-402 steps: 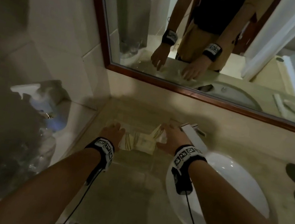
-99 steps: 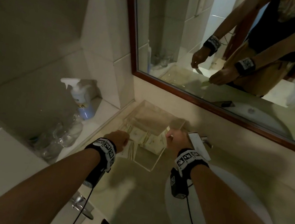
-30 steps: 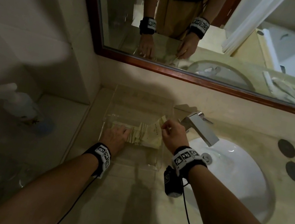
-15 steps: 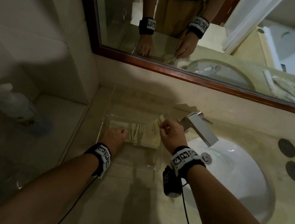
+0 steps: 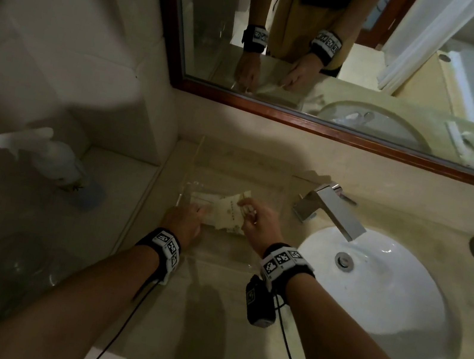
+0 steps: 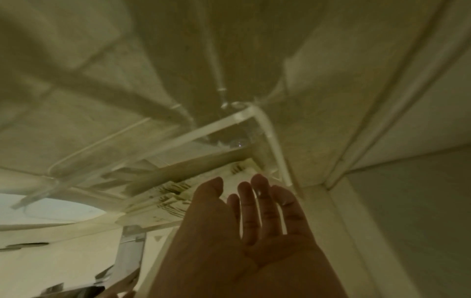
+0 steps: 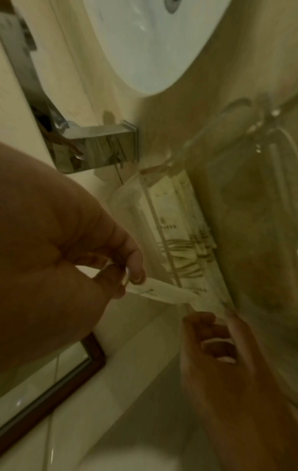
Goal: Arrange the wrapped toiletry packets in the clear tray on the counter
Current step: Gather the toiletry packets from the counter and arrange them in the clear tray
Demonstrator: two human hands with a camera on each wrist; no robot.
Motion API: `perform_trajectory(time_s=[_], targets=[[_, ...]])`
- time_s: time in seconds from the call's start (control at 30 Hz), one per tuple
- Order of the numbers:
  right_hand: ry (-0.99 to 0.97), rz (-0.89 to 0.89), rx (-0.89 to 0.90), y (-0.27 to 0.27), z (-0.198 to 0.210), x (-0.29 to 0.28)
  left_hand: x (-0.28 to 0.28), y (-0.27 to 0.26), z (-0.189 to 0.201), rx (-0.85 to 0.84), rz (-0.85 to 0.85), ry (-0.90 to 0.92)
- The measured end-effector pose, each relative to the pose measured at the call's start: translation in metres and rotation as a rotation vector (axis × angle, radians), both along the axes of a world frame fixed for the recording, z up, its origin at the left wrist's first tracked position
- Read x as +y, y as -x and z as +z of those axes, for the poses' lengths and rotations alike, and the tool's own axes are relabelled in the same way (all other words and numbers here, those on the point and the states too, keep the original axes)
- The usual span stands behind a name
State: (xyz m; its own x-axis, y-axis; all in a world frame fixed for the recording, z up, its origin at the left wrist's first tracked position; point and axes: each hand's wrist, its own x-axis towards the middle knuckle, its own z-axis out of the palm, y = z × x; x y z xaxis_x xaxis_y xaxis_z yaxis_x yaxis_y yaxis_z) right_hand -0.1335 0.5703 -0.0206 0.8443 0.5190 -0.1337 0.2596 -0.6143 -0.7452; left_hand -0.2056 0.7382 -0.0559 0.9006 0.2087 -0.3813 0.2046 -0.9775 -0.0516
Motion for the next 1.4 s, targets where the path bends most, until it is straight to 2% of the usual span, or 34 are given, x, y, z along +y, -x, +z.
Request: perform_trajectory(time_s=[0.07, 0.2, 0.33, 0.4, 0.67, 1.0, 1.1, 1.23, 1.4], targets=[[-0.017, 0.007, 0.010, 0.011, -0.007, 0.011, 0.009, 0.006, 0.001, 0.014, 0.034, 0.008], [-0.050, -0.051, 0.118, 0.031, -0.022, 0.031, 0.021, 0.022, 0.008, -0.072, 0.092, -0.022], [-0.114, -0.204, 0.283, 0.049, -0.045, 0.052, 0.030, 0.036, 0.017, -0.150, 0.103, 0.026], [-0.143, -0.289, 0.334, 0.055, -0.055, 0.061, 0.031, 0.040, 0.018, -0.106, 0.144, 0.056], [-0.026, -0.356, 0.266, 0.044, -0.062, 0.064, 0.026, 0.043, 0.009, -0.112, 0.153, 0.091], [-0.050, -0.491, 0.202, 0.045, -0.066, 0.070, 0.027, 0.033, -0.005, -0.093, 0.136, 0.158], [-0.015, -0.419, 0.122, 0.046, -0.060, 0.066, 0.030, 0.029, -0.006, -0.110, 0.143, 0.172], [0.175, -0.122, -0.056, 0.048, -0.054, 0.061, 0.035, 0.027, -0.006, -0.123, 0.150, 0.180], [0.383, 0.156, -0.211, 0.036, -0.050, 0.068, 0.038, 0.024, -0.003, -0.136, 0.161, 0.167]])
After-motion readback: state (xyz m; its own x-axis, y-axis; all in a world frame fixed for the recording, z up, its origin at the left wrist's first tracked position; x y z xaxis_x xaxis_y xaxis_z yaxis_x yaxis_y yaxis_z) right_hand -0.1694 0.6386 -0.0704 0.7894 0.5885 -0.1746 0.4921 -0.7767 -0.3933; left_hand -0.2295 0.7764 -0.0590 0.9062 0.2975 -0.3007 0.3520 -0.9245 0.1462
